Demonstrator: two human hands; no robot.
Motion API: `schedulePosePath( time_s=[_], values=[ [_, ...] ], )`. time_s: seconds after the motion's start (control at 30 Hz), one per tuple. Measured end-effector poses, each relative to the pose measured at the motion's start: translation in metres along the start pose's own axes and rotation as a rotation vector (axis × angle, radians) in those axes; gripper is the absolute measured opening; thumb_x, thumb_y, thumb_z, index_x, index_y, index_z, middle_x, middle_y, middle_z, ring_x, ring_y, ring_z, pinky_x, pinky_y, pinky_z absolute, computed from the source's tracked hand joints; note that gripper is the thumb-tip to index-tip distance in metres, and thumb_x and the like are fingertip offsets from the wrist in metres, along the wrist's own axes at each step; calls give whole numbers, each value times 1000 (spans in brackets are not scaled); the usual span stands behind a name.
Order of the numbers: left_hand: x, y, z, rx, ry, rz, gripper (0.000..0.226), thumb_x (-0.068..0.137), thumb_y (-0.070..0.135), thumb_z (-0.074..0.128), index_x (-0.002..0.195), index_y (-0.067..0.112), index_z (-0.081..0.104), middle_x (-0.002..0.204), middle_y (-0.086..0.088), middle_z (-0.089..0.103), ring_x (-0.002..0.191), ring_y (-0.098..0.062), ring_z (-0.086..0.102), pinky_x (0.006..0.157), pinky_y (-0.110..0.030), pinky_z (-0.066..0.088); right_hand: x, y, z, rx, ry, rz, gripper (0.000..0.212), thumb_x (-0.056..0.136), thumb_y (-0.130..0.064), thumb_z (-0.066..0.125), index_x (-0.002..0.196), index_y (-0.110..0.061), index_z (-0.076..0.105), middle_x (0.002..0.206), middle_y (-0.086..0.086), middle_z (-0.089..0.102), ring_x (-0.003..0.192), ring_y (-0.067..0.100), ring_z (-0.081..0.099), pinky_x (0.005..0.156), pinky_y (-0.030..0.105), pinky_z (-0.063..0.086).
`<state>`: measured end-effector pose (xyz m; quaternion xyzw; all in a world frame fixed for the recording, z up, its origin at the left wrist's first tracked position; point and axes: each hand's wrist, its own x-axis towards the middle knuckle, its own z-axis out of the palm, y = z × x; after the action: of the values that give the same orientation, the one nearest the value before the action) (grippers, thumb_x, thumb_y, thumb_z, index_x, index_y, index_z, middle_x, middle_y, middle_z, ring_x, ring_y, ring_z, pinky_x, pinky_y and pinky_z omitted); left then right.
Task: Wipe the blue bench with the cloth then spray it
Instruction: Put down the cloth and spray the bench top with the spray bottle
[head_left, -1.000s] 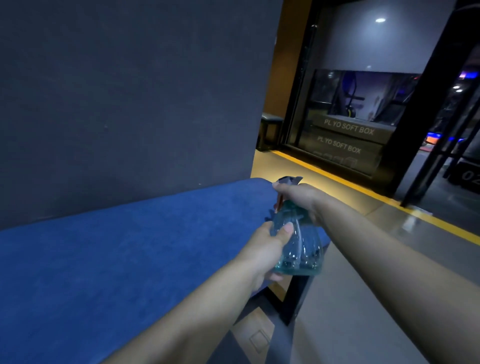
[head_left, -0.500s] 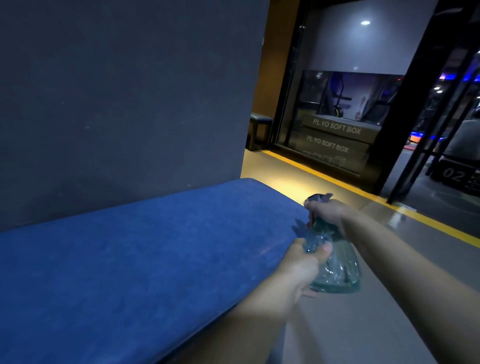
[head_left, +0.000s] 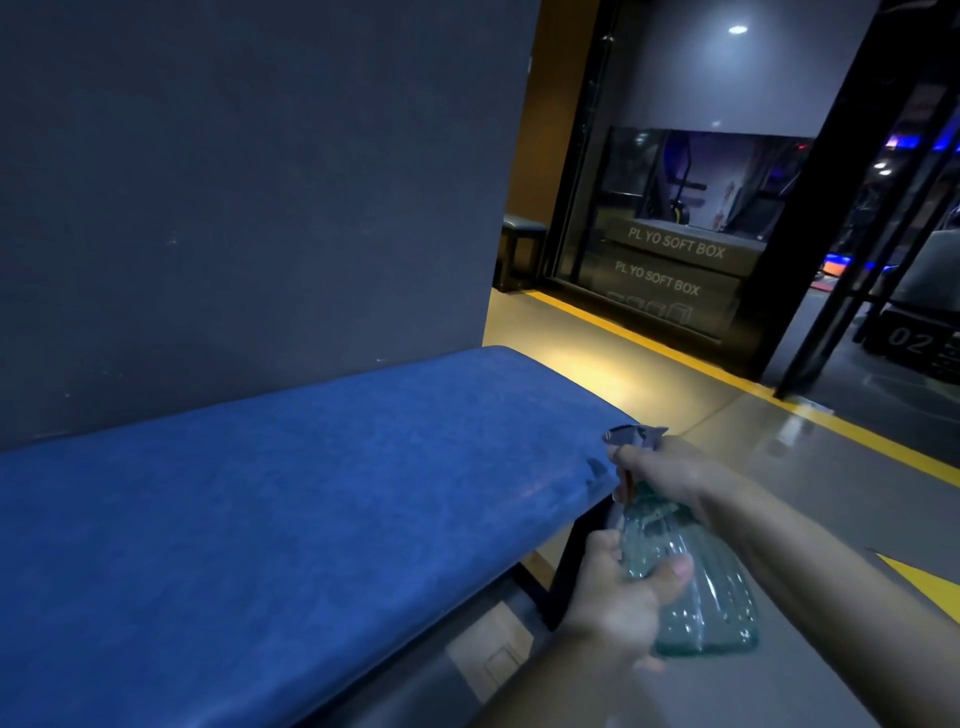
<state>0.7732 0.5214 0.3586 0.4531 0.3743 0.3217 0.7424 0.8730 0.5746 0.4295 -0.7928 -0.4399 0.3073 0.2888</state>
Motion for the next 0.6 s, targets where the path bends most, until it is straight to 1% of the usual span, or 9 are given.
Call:
schedulePosePath(
  time_s=[0.07,0.13,0.2,0.27,0.33,0.37,0.43,0.53,0.6],
  values=[
    [-1,-4,1,-23,10,16,25,88,29,63,102,34,42,91,18,58,81,-9,62,67,-33,53,-2,2,0,2,-9,-20,36,90,-30,55,107,1,59,104,24,65,90,36,63,78,43,50],
    [-2,-3,-2,-13,19,46,32,88,27,63,113,30,43,105,13,62,90,-14,65,78,-41,54,-2,2,0,54,-14,-46,35,89,-31,56,107,-1,59,104,23,65,92,37,63,74,38,48],
    [-4,0,-7,-11,21,76,31,88,24,64,112,30,45,114,9,62,96,-16,65,86,-44,53,-3,0,2,117,-15,-80,30,89,-31,58,103,-4,59,91,17,67,79,31,64,67,32,48],
    [-3,2,-15,-21,18,101,26,88,20,64,101,32,46,104,11,63,93,-14,65,87,-41,53,-5,-4,6,192,-30,-107,24,90,-29,58,99,-7,58,75,10,65,58,21,67,52,24,50],
    [-3,4,-22,-19,22,127,26,87,17,65,98,33,47,98,12,63,102,-20,65,96,-47,50,-7,-10,9,268,-55,-127,19,91,-25,58,98,-7,56,69,7,62,40,11,64,35,16,44],
    [-3,6,-25,-10,26,142,28,87,18,66,100,34,47,100,10,64,108,-22,64,99,-49,48,-7,-14,11,277,-55,-140,20,91,-25,58,96,-6,57,68,7,62,38,9,63,33,14,42],
    [-3,10,-32,22,41,181,31,86,20,66,105,34,46,108,7,62,113,-22,62,100,-49,47,-6,-22,16,246,-33,-173,26,90,-28,58,94,-3,60,69,8,63,45,14,64,40,16,44],
    [-2,20,-42,29,64,240,31,87,16,65,102,36,46,103,11,62,109,-20,64,99,-47,49,-6,-36,22,212,18,-248,34,89,-31,59,93,2,64,78,13,66,68,25,61,62,28,45],
    [-4,28,-50,41,94,295,34,88,11,63,112,29,46,105,9,62,111,-23,63,100,-48,48,-9,-48,28,251,20,-316,33,88,-31,60,89,2,65,79,13,65,66,26,61,59,29,47]
  ],
)
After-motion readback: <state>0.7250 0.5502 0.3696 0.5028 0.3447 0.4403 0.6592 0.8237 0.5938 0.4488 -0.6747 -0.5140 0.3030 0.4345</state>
